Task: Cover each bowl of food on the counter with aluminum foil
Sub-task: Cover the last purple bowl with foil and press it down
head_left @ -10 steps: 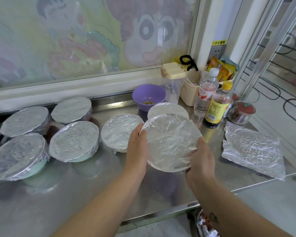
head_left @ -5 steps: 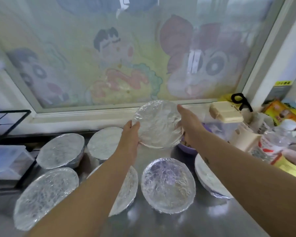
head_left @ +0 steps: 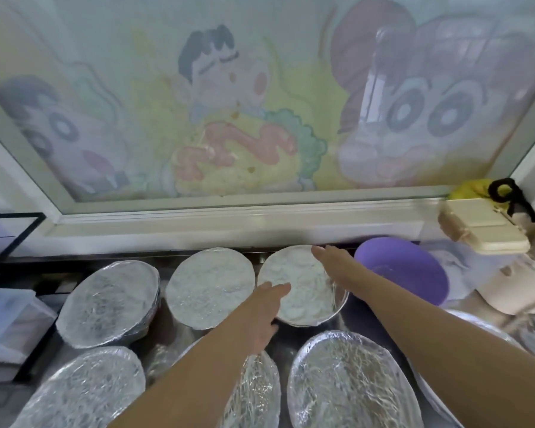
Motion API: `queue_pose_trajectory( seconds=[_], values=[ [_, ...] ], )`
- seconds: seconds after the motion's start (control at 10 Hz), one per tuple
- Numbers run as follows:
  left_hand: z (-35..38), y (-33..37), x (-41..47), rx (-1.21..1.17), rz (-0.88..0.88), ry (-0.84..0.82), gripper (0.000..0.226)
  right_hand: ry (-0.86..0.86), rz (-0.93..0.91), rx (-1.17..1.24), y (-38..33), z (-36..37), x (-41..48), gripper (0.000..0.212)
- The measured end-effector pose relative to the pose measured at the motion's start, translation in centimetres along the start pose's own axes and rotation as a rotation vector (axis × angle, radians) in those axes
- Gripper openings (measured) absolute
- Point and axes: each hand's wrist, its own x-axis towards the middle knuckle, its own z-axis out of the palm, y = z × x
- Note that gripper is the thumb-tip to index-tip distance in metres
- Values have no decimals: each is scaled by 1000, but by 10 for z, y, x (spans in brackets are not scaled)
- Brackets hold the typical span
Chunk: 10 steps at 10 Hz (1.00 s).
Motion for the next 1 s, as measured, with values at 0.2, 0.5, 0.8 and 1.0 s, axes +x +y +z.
queue_pose_trajectory(
  seconds=[0.2, 0.5, 0.8, 1.0],
  values=[
    [4, -1, 1, -43, -19, -118, 64, 83, -57, 26, 15, 4, 6, 54],
    [9, -3, -13, -214, -76, -132, 68, 193, 3, -648, 69, -29, -53, 18],
    [17, -7, -13, -252, -69, -103, 75, 282, 4, -826, 88, -13, -52, 27],
    [28, 1, -34, -226, -55, -74, 70, 406, -8, -679, 86, -28, -71, 30]
  ],
)
